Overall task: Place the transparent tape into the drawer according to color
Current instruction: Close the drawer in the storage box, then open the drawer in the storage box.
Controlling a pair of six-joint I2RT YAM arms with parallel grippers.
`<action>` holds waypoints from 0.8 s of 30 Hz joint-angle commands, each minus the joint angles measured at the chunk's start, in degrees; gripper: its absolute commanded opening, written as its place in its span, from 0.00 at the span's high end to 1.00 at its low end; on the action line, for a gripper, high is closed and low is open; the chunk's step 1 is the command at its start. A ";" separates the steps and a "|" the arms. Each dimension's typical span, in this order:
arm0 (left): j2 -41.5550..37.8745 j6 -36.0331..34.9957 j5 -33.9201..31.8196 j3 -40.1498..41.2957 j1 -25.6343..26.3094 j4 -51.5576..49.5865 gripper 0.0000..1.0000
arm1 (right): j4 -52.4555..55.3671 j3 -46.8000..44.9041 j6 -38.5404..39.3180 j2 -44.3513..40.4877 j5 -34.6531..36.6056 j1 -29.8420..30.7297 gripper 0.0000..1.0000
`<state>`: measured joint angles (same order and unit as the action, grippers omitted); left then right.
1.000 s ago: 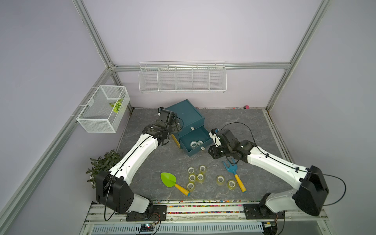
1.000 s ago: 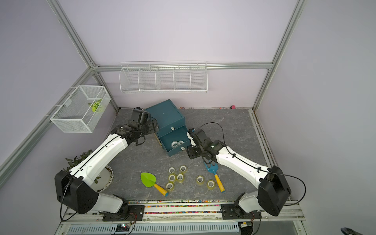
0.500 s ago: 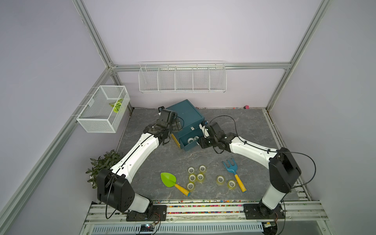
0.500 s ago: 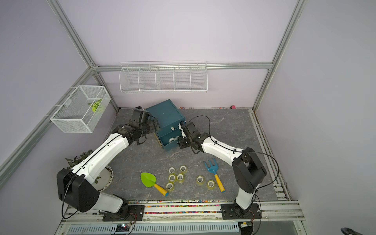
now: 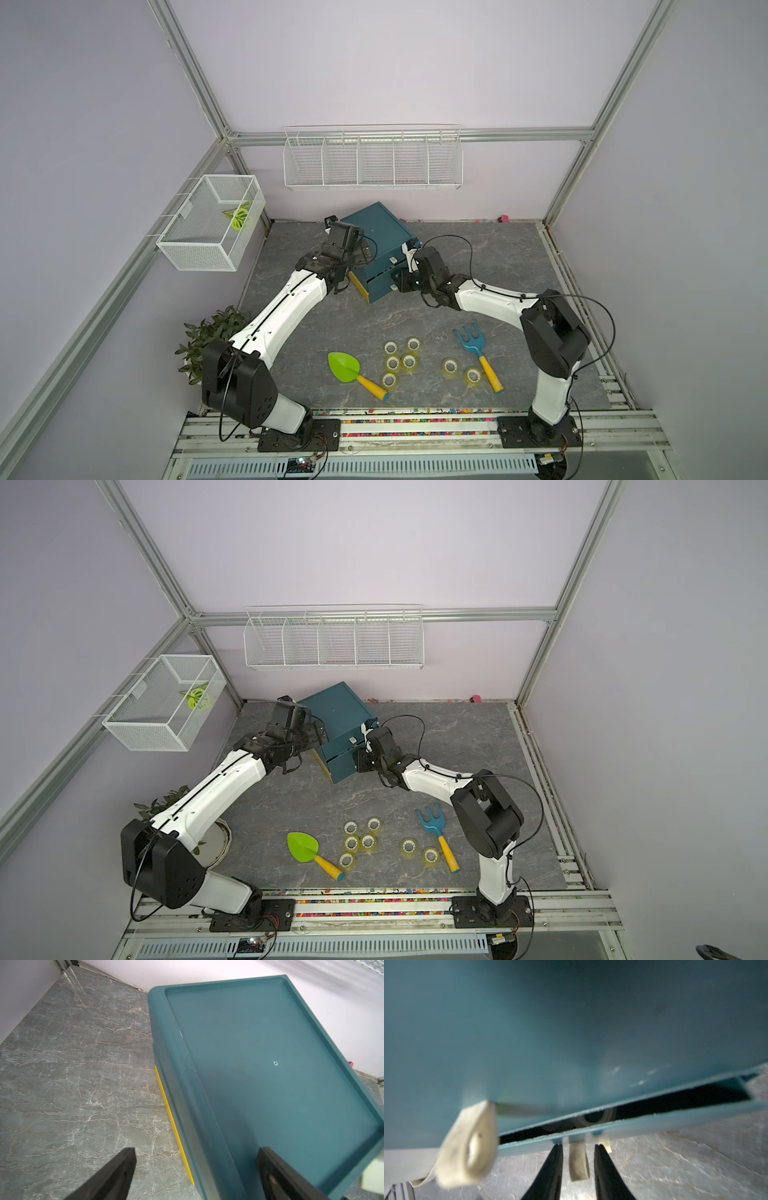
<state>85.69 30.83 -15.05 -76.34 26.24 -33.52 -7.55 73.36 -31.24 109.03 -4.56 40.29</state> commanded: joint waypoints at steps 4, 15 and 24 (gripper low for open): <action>2.65 -1.03 1.50 0.33 -0.31 -5.68 0.05 | -8.59 -2.27 -2.66 0.09 -0.15 -0.41 0.68; 2.29 -0.95 1.79 0.25 -0.31 -5.69 0.05 | -14.63 -17.43 -6.46 -11.25 -0.10 -0.39 0.42; 2.11 -1.13 1.95 0.58 -0.40 -5.59 0.05 | -21.71 -18.36 -15.05 -2.29 -7.41 -1.38 0.40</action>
<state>86.35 30.85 -13.63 -76.69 26.13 -32.88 -25.12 55.53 -42.46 103.44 -9.06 39.83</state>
